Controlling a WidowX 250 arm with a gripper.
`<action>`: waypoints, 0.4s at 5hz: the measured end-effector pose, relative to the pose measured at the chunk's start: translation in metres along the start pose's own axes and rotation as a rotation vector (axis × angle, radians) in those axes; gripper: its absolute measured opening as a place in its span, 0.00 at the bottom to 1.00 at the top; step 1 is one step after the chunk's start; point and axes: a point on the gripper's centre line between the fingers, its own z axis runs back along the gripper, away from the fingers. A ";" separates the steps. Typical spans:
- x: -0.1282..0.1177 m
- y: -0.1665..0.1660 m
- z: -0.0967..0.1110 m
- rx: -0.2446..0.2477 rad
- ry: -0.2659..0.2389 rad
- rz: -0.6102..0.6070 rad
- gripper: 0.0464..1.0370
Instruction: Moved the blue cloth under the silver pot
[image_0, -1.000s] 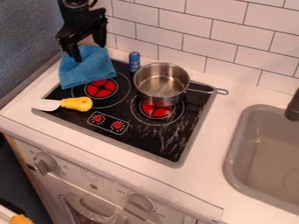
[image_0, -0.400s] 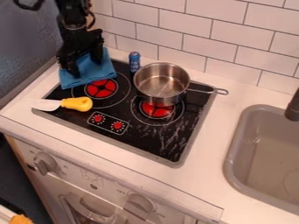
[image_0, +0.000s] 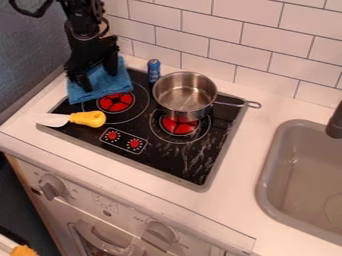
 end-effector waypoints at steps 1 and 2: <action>-0.009 0.006 0.003 0.005 0.005 0.003 0.96; -0.022 0.006 0.006 0.005 0.016 -0.008 0.96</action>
